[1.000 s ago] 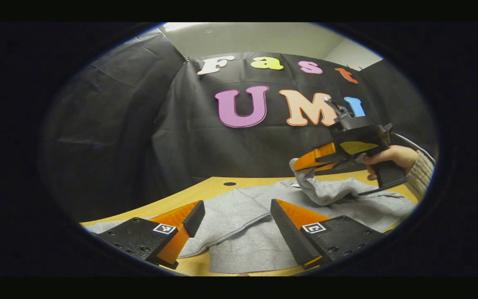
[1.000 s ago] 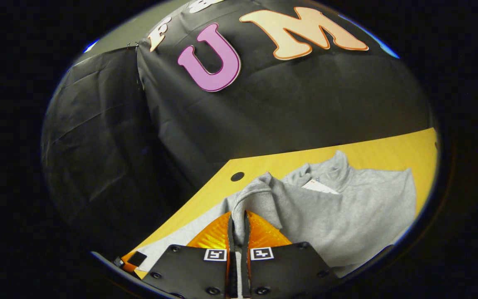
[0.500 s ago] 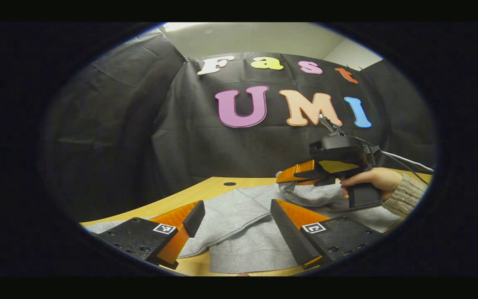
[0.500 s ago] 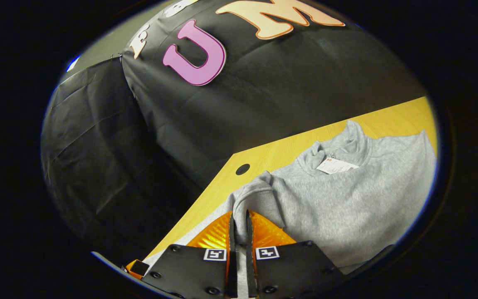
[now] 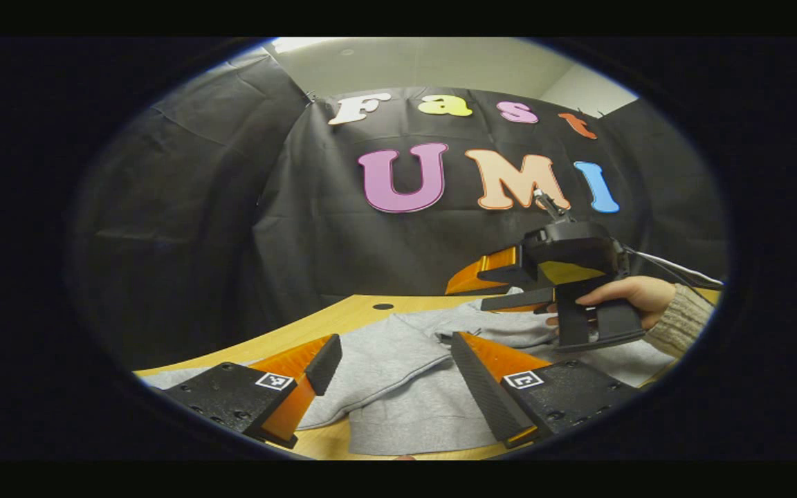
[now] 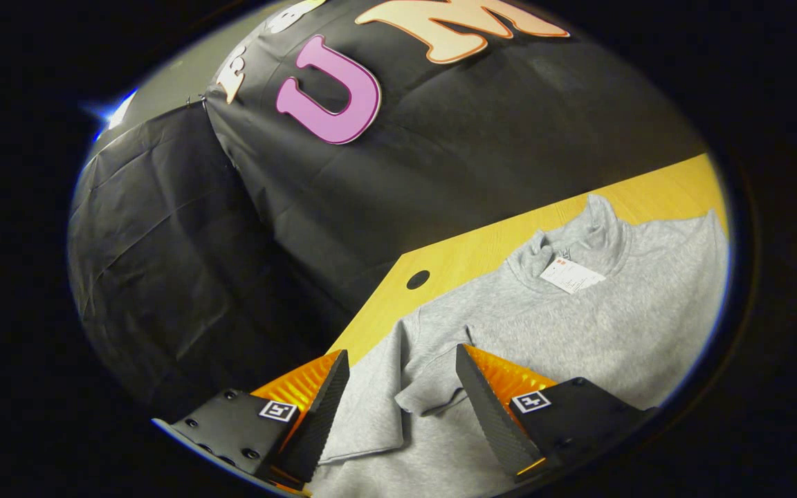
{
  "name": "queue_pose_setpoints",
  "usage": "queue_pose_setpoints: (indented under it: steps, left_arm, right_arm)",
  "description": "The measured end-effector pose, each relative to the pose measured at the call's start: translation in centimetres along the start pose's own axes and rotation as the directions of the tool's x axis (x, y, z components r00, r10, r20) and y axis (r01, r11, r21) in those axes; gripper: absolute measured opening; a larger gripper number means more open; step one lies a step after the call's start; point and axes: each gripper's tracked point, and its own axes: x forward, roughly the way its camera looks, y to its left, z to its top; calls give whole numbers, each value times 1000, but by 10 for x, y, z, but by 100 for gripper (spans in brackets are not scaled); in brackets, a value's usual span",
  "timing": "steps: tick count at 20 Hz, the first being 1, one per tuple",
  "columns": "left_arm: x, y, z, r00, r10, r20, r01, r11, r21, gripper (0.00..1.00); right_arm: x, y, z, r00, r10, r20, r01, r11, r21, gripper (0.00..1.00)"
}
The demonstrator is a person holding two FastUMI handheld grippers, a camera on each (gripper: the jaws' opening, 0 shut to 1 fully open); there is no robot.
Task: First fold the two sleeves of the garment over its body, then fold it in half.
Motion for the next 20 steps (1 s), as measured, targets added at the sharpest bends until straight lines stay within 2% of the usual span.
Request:
queue_pose_setpoints:
  steps: [5,8,12,14,17,20]
  left_arm:
    - [0,0,0,1000,4,1,-4,1000,1,94]
    - [0,0,0,1000,-5,-2,5,1000,2,94]
    - [-3,7,-2,998,-5,-69,6,1000,3,94]
    - [-11,26,2,994,-24,-106,23,1000,-9,94]
    - [-19,63,6,980,-12,-199,10,1000,-11,94]
    - [-33,108,-6,948,28,-316,-29,1000,3,94]
  right_arm:
    - [-39,-13,23,998,-24,53,27,997,-66,97]
    - [-69,-32,43,990,-65,122,79,990,-119,97]
    - [-116,-53,60,973,-93,210,127,980,-154,97]
    - [-136,-63,61,967,-104,234,144,977,-159,97]
    - [-165,-76,61,957,-118,265,165,973,-163,97]
    - [-196,-89,64,942,-138,307,201,963,-182,97]
